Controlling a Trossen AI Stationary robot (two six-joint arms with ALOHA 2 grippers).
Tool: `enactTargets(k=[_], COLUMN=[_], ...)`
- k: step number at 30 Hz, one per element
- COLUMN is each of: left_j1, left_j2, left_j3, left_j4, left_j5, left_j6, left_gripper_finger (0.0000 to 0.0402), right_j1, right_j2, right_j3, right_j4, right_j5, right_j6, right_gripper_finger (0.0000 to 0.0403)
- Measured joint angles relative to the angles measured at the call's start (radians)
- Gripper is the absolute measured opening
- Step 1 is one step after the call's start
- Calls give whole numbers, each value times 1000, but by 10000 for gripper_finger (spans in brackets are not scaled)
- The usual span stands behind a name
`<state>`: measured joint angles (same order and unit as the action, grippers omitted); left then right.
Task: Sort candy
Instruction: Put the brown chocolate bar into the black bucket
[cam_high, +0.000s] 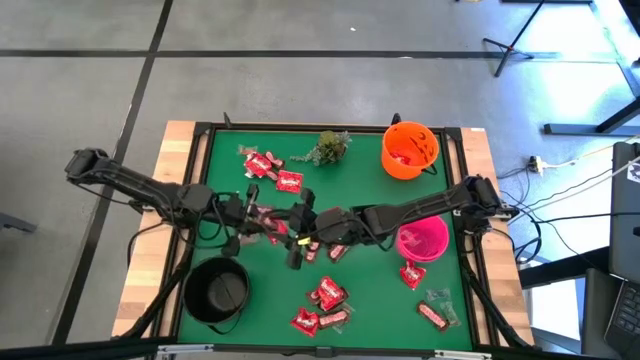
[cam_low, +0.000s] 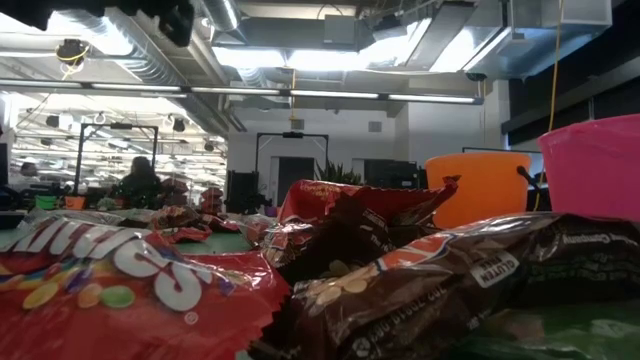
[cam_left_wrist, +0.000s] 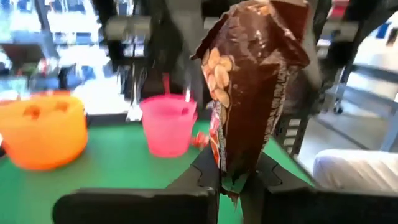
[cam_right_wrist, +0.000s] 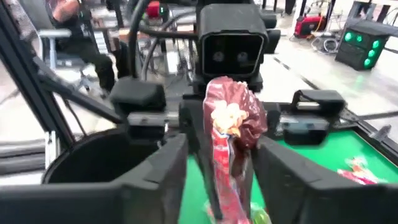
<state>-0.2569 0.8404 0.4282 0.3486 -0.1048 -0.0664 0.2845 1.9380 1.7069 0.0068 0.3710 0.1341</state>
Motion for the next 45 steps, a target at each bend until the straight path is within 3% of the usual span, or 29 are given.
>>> enactTargets(k=[3,8,14,20,25,31,37,41,45], left_j1=[-7,-67,-201,-387,-523,-603,-624,-620,-616], left_j2=[-76,-147,-109,-24,79,189,259,257,240], left_j3=[25,194,394,477,478,478,478,478,513], left_j4=[-235,-662,-887,-1096,-1202,-1228,-1238,-1239,-1300], left_j5=[-44,-78,-6,21,24,47,74,73,106], left_j6=[-43,-125,-222,-385,-550,-615,-634,-654,-700], left_gripper_finger=[21,14,14,14,14,20,78,124,145], right_j1=[19,88,189,288,344,357,357,357,358], right_j2=[-40,-95,-127,-131,-131,-131,-131,-131,-130], right_j3=[0,3,2,1,1,1,1,1,1], right_j4=[-31,-106,-239,-339,-363,-368,-377,-378,-396], right_j5=[-1,25,187,372,509,576,582,582,590], right_j6=[-15,-47,-61,-54,-53,-36,-32,-32,-32], right_gripper_finger=[216,228,215,204,198,198,198,198,198])
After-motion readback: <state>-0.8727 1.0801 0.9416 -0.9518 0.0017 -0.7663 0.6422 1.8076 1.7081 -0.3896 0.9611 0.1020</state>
